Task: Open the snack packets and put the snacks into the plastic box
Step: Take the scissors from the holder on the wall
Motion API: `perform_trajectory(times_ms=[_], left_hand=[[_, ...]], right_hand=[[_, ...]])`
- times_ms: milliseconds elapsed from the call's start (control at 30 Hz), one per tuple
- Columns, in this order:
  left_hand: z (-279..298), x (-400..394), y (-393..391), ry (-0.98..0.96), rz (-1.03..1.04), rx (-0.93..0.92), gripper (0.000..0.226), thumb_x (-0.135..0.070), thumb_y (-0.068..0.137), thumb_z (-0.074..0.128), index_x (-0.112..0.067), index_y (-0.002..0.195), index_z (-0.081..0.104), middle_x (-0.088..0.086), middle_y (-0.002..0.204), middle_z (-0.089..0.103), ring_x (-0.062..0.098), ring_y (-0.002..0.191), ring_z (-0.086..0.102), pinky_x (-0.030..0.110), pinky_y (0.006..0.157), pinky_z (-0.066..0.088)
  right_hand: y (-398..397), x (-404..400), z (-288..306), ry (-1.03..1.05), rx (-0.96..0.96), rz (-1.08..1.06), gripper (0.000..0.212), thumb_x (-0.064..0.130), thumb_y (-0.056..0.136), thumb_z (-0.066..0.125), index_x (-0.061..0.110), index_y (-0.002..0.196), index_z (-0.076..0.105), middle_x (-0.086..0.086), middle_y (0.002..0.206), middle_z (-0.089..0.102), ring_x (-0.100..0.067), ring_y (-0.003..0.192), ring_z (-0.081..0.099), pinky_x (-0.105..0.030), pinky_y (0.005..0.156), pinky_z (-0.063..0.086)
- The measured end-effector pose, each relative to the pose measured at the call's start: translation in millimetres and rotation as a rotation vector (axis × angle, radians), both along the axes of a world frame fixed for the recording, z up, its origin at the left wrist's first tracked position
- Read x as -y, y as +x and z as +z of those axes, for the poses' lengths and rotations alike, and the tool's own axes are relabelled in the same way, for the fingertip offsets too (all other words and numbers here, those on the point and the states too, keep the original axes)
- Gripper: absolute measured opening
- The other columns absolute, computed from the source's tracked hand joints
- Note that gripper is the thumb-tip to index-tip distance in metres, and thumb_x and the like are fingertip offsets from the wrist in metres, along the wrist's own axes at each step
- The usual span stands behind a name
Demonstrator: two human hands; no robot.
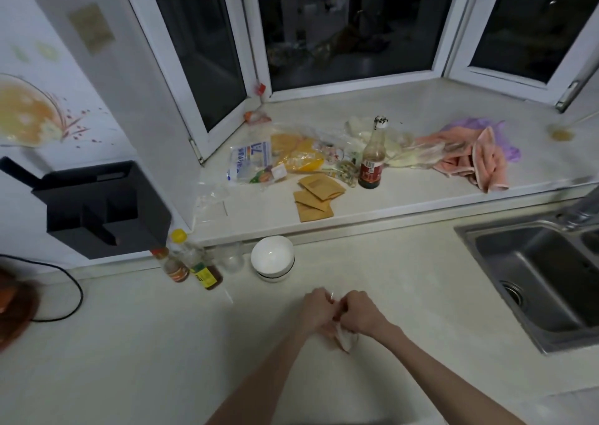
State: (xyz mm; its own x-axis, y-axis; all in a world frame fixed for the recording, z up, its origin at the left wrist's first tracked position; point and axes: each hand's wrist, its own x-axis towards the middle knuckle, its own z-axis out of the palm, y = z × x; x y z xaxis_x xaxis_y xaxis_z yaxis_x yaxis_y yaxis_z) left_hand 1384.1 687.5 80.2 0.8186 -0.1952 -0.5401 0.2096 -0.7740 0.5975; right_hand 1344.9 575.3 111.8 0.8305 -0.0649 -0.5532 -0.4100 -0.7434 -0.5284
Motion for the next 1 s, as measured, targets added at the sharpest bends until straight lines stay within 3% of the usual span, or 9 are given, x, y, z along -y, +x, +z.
perform_trajectory(times_ms=[100, 233, 367, 433, 533, 600, 700, 767, 1000], left_hand=[[0.3, -9.3, 7.9, -0.023, -0.037, -0.035, 0.04, -0.044, 0.077, 0.071, -0.018, 0.093, 0.046, 0.0, 0.091, 0.058, 0.017, 0.079, 0.055, 0.025, 0.065, 0.041], [-4.5, -15.5, 1.6, -0.013, -0.009, 0.033, 0.039, -0.051, 0.083, 0.063, -0.018, 0.088, 0.043, -0.002, 0.083, 0.057, 0.023, 0.077, 0.061, 0.033, 0.064, 0.051], [-11.5, -20.7, -12.3, 0.017, -0.049, 0.041, 0.024, -0.028, 0.082, 0.059, -0.016, 0.093, 0.042, 0.006, 0.089, 0.06, 0.031, 0.078, 0.068, 0.047, 0.064, 0.059], [-7.3, -21.7, -10.6, 0.044, -0.068, 0.065, 0.026, -0.031, 0.084, 0.059, -0.013, 0.099, 0.046, 0.012, 0.096, 0.063, 0.034, 0.081, 0.068, 0.048, 0.068, 0.058], [5.3, -24.4, 2.3, 0.045, -0.03, 0.091, 0.031, -0.035, 0.087, 0.057, -0.009, 0.103, 0.055, 0.014, 0.102, 0.064, 0.036, 0.086, 0.068, 0.045, 0.072, 0.058], [14.9, -32.4, 14.8, 0.024, -0.013, 0.045, 0.027, -0.023, 0.085, 0.055, -0.009, 0.108, 0.057, 0.016, 0.103, 0.066, 0.035, 0.086, 0.07, 0.044, 0.071, 0.059], [28.6, -55.1, 30.5, -0.096, 0.077, -0.01, 0.016, -0.016, 0.082, 0.055, -0.013, 0.098, 0.057, 0.007, 0.072, 0.072, 0.02, 0.047, 0.066, 0.028, 0.039, 0.052], [35.7, -69.0, 35.8, -0.122, 0.109, 0.009, 0.011, -0.017, 0.078, 0.057, -0.015, 0.089, 0.059, 0.002, 0.06, 0.071, 0.016, 0.038, 0.06, 0.021, 0.035, 0.043], [32.9, -58.6, 25.6, -0.14, 0.109, 0.121, 0.008, -0.022, 0.084, 0.054, -0.019, 0.092, 0.055, 0.006, 0.067, 0.066, 0.013, 0.035, 0.055, 0.02, 0.034, 0.04]], right_hand=[[3.2, -2.1, 0.1, 0.013, -0.021, 0.036, 0.02, 0.007, 0.072, 0.054, 0.006, 0.078, 0.072, -0.013, 0.085, 0.073, -0.015, 0.073, 0.065, -0.018, 0.051, 0.038], [5.9, -9.2, -4.1, -0.011, 0.005, -0.044, 0.021, 0.006, 0.074, 0.051, 0.017, 0.055, 0.055, -0.004, 0.069, 0.062, -0.016, 0.069, 0.059, -0.018, 0.05, 0.037], [7.9, -23.2, -10.0, -0.002, 0.025, -0.14, 0.03, 0.028, 0.082, 0.054, 0.002, 0.082, 0.068, -0.014, 0.082, 0.067, -0.027, 0.079, 0.065, -0.023, 0.06, 0.039], [11.2, -25.3, -9.7, -0.033, 0.039, -0.127, 0.034, 0.028, 0.084, 0.053, -0.002, 0.09, 0.067, -0.019, 0.095, 0.069, -0.031, 0.089, 0.066, -0.024, 0.063, 0.04], [20.0, -20.7, 5.2, -0.101, 0.036, -0.025, 0.026, 0.02, 0.084, 0.053, -0.002, 0.09, 0.065, -0.02, 0.098, 0.068, -0.031, 0.09, 0.066, -0.027, 0.065, 0.044], [27.1, -11.5, 20.0, -0.143, 0.05, 0.022, 0.02, 0.015, 0.083, 0.053, -0.001, 0.077, 0.063, -0.019, 0.084, 0.069, -0.028, 0.073, 0.069, -0.028, 0.062, 0.052], [36.0, 7.5, 38.5, -0.197, 0.121, 0.022, 0.024, 0.012, 0.081, 0.052, 0.004, 0.059, 0.058, -0.016, 0.068, 0.071, -0.018, 0.049, 0.064, -0.025, 0.055, 0.055], [39.2, 17.8, 43.8, -0.187, 0.149, 0.003, 0.029, 0.013, 0.083, 0.052, 0.006, 0.054, 0.056, -0.015, 0.064, 0.07, -0.011, 0.039, 0.055, -0.024, 0.053, 0.053], [34.2, 3.3, 38.8, -0.21, 0.171, 0.026, 0.029, 0.023, 0.089, 0.051, 0.001, 0.073, 0.061, -0.014, 0.074, 0.064, -0.027, 0.066, 0.065, -0.034, 0.068, 0.058]])
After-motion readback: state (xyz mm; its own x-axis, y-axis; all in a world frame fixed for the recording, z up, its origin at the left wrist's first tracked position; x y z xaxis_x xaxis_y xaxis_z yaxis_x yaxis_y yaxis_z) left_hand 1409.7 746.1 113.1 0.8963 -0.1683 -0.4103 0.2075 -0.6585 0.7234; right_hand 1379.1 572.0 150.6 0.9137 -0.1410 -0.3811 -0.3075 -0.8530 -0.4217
